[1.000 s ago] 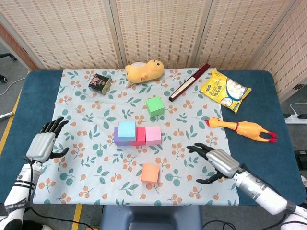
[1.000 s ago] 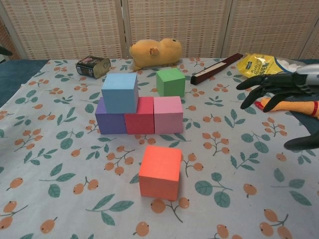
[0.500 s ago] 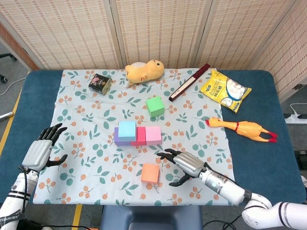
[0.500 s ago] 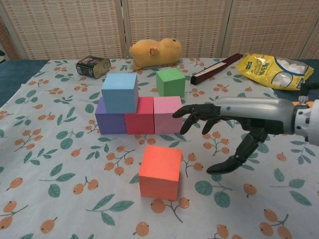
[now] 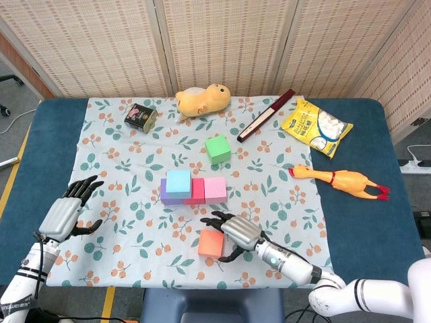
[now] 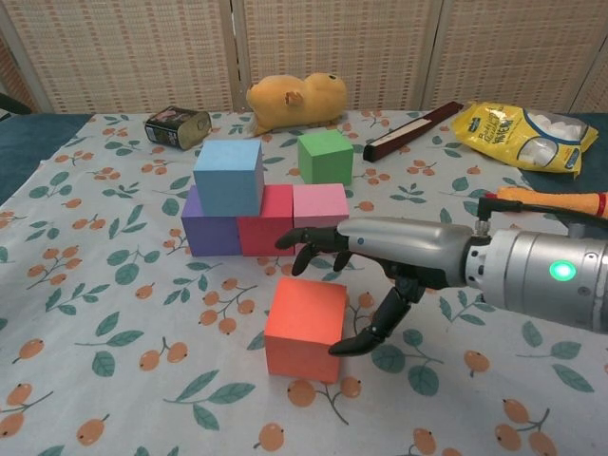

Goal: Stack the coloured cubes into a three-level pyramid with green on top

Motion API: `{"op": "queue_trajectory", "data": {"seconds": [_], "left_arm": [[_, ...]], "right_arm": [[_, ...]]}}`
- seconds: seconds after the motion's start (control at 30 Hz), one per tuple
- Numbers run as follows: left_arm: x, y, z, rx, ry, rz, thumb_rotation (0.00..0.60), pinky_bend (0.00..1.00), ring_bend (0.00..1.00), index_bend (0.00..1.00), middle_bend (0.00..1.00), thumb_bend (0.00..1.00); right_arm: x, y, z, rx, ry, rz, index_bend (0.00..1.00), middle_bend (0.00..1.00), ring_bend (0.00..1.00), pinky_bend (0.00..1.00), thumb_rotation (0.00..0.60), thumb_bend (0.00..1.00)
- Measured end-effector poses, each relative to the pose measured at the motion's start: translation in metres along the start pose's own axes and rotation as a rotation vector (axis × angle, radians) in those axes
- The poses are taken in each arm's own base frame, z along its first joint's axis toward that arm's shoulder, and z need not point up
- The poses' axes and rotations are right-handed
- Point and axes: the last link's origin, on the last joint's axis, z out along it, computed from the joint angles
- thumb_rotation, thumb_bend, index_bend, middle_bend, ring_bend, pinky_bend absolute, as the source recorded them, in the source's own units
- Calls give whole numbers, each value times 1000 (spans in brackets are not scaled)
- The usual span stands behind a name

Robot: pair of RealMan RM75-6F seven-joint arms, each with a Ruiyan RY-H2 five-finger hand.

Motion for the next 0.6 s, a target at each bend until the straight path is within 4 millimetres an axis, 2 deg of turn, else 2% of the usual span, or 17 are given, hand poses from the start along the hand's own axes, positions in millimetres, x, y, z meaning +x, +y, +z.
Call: {"op": "queue_trajectory", "data": {"seconds": [0.17, 0.27, 0.37, 0.47, 0.6], "left_arm": [[0, -1, -2, -5, 1, -20, 600, 62, 0, 98, 0, 304], [1, -1, -3, -10, 2, -26, 600, 62, 0, 96, 0, 301], [2, -2, -4, -14, 3, -32, 600, 63, 0, 94, 0, 303], [2, -2, -5, -21, 4, -38, 600, 63, 0, 94, 0, 304], [2, -3, -3, -25, 3, -39, 600, 63, 0, 94, 0, 305]], "right_arm": [[-8, -2, 9, -3, 18, -24, 51, 172, 9, 209, 487, 0], [-11, -2, 12, -7, 26, -32, 74, 187, 28, 217, 524, 0], [-13, -2, 15, -10, 35, -38, 175, 268, 108, 265, 594, 4], [-13, -2, 15, -10, 58, -41, 325, 353, 211, 335, 600, 52], [-4, -4, 10, 8, 105, -28, 365, 381, 242, 358, 600, 66]]}}
